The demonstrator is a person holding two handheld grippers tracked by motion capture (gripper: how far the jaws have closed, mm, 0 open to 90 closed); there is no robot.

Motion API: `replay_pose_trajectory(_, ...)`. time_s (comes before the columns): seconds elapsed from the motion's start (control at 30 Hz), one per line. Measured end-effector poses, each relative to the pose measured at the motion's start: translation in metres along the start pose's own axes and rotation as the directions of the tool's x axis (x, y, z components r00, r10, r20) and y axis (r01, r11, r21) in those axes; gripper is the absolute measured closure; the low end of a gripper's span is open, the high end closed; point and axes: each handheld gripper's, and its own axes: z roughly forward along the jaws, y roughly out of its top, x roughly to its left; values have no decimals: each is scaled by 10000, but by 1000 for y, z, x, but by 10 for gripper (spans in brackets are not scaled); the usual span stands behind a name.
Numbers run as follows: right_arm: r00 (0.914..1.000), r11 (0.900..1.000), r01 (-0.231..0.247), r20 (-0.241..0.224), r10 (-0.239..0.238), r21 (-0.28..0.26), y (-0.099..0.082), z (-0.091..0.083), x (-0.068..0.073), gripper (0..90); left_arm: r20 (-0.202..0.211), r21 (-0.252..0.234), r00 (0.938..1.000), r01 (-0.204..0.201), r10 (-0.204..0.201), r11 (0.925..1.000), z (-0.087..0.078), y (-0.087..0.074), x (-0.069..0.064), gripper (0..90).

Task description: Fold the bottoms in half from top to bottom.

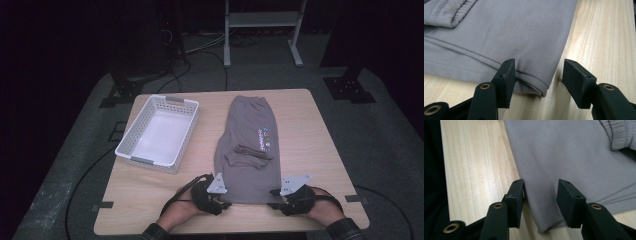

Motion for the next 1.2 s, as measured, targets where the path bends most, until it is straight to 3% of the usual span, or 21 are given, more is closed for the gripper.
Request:
replay_pose_trajectory(0.13,10000,10000,17,-21,-17,1,0,0,0,589,57,-326,10000,3,-1,9995,-3,4,-1,438)
replay_pose_trajectory(0.3,10000,10000,72,7,-72,-12,0,0,-1,682,235,-69,9997,-101,103,9999,3,1,-1,449)
replay_pose_trajectory(0.5,9999,9999,-111,110,111,33,1,0,-2,800,165,-43,9997,-152,152,9999,3,0,1,475)
replay_pose_trajectory(0.63,9987,9987,-512,-36,512,63,2,0,-4,830,22,74,9999,-142,142,9999,3,1,5,597)
replay_pose_trajectory(0.77,9969,9974,-727,-300,727,33,2,1,-4,840,-199,413,9988,-441,450,9982,2,4,7,779)
replay_pose_trajectory(0.83,9967,9974,-715,-372,716,34,3,1,-4,843,-173,551,9983,-555,565,9969,1,5,5,814)
replay_pose_trajectory(1.07,9954,9981,-582,-750,596,206,4,-1,8,846,302,639,9984,-498,480,9967,-8,0,-11,825)
replay_pose_trajectory(1.2,9933,9988,-407,-1073,434,268,2,-4,22,847,817,493,9963,-310,269,9983,-16,-9,-25,825)
